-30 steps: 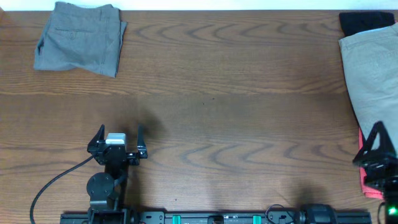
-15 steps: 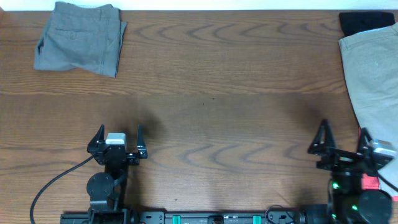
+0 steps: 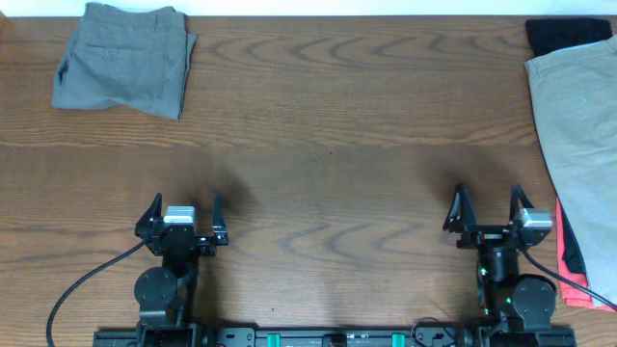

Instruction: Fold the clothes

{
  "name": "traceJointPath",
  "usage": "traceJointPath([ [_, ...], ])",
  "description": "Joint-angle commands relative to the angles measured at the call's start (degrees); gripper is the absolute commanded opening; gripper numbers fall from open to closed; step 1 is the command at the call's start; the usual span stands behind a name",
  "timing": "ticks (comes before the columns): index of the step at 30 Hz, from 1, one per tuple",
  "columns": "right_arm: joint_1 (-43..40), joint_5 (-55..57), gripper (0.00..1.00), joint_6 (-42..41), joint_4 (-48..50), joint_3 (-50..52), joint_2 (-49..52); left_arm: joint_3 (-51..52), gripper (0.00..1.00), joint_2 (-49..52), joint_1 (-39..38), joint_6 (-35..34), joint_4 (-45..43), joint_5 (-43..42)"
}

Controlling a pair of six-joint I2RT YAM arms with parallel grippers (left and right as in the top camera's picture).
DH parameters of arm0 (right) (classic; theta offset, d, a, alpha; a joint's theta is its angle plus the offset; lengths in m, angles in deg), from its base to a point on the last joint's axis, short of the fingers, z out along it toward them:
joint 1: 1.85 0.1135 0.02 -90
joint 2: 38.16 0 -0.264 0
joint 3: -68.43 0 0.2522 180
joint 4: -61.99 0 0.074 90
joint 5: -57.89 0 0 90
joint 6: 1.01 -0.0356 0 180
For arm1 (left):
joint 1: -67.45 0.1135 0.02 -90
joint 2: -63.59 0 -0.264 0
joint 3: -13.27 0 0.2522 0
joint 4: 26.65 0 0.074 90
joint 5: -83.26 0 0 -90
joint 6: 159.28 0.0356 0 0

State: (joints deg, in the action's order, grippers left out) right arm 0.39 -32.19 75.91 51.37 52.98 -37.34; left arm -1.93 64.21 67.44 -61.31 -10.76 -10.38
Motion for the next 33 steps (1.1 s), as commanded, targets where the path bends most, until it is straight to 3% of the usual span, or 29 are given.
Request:
traceJointPath([
  [1, 0.5, -0.6, 0.99, 1.2, -0.6, 1.4, -0.5, 1.2, 0.98, -0.4, 0.3, 0.8, 1.5, 0.1],
  [6, 0.5, -0.6, 0.99, 2.9, -7.9, 1.4, -0.5, 1.2, 0.98, -0.4, 0.3, 0.8, 1.5, 0.1],
  [33, 0.5, -1.0, 0.99, 2.9, -7.3, 1.4, -0.5, 1.2, 0.98, -0.4, 0.3, 0.8, 1.5, 0.1],
])
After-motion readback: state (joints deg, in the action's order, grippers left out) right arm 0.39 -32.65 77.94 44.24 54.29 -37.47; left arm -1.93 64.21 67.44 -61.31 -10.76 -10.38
